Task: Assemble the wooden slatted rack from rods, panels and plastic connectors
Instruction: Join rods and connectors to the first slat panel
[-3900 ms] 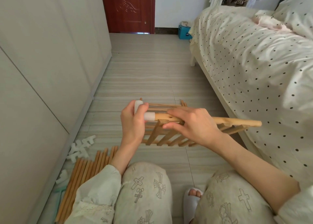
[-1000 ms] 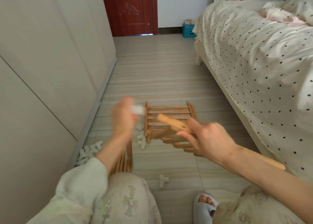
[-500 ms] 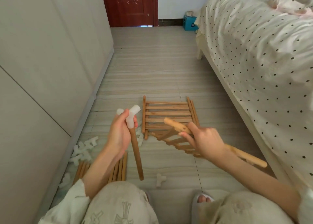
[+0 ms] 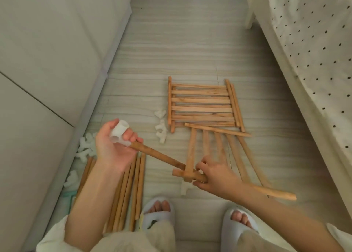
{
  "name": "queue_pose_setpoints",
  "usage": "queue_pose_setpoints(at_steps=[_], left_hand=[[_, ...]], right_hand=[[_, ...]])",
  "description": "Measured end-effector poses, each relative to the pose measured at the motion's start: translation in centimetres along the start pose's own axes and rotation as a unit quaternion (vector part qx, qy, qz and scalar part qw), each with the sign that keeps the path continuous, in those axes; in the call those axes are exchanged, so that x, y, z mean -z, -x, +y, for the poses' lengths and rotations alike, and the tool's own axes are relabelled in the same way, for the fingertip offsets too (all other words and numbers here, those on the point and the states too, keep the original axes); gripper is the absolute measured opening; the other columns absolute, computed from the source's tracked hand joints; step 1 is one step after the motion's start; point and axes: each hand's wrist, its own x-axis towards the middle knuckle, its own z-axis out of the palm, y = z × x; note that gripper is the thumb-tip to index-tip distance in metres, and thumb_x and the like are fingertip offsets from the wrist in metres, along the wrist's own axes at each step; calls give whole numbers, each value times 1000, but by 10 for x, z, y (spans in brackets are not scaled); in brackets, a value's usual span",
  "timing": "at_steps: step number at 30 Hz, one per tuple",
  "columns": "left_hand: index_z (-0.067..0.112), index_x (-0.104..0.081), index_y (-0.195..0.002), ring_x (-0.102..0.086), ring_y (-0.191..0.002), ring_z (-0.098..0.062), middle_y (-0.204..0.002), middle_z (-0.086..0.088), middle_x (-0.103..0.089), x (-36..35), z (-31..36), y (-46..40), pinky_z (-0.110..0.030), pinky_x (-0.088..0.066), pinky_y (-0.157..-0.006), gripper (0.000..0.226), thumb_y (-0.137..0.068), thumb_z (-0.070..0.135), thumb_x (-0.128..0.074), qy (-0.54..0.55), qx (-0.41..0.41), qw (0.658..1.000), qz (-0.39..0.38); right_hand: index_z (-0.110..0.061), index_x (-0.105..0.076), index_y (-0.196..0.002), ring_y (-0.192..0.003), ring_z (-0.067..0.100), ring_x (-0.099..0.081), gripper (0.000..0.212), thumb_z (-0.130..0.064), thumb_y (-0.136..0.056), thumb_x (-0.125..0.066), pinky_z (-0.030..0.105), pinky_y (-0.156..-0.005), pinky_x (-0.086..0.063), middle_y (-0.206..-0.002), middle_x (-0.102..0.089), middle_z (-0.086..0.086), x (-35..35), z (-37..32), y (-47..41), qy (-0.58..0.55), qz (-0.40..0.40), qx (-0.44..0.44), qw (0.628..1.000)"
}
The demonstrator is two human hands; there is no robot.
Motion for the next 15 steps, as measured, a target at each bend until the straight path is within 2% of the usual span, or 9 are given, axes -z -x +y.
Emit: queue_pose_setpoints(at_steps=[1,2,4,8,12,15], left_hand=[[21,-44,-50,-28,-49,-14,-47,3,-30,4,-2,-3,-30,-31,-63,23,-70,28,-53,-8,13,1000,-4],[21,-43,-49,-28,-50,-14,-47,3,-30,7,-5,-5,-30,-30,-63,22,-67,28,-54,-16,24,1000,-6],[20,-43,-47,-28,-49,-14,-47,3,-30,13,-9,-10,-30,-29,-62,22,-66,27,-53,-21,34,999,-3],[21,-39,-50,-26,-49,-13,-48,4,-29,26,-13,-22,-29,-28,-59,20,-65,27,-51,-1,23,999,29],[22,-34,-53,-25,-49,-13,-49,5,-27,34,-21,-30,-27,-28,-57,22,-62,25,-55,11,28,999,29],[23,-33,-54,-23,-49,-12,-48,6,-26,34,-15,-35,-26,-31,-56,30,-50,25,-63,38,23,999,-8]], right_hand=[[-17,-51,-119,-98,26,-60,46,-49,-87,-56,40,-89,-42,-122,-45,2,-5,-1,3,31,-40,6,999],[-19,-52,-119,-97,25,-61,48,-51,-84,-60,42,-91,-42,-121,-45,3,-12,-1,5,61,-47,20,997],[-17,-58,-111,-90,24,-62,52,-53,-76,-70,43,-81,-48,-117,-49,6,-26,5,5,103,-46,43,993],[-10,-52,-120,-113,25,-49,49,-46,-88,-58,35,-90,-44,-137,-31,6,-49,25,2,91,-177,-8,980],[-15,-47,-129,-118,24,-46,54,-44,-86,-62,34,-94,-43,-134,-38,3,-55,42,-7,2,-190,-85,978],[-19,-34,-141,-128,20,-39,69,-51,-86,-59,30,-103,-35,-142,-37,1,-45,42,-21,-117,-105,-101,982]])
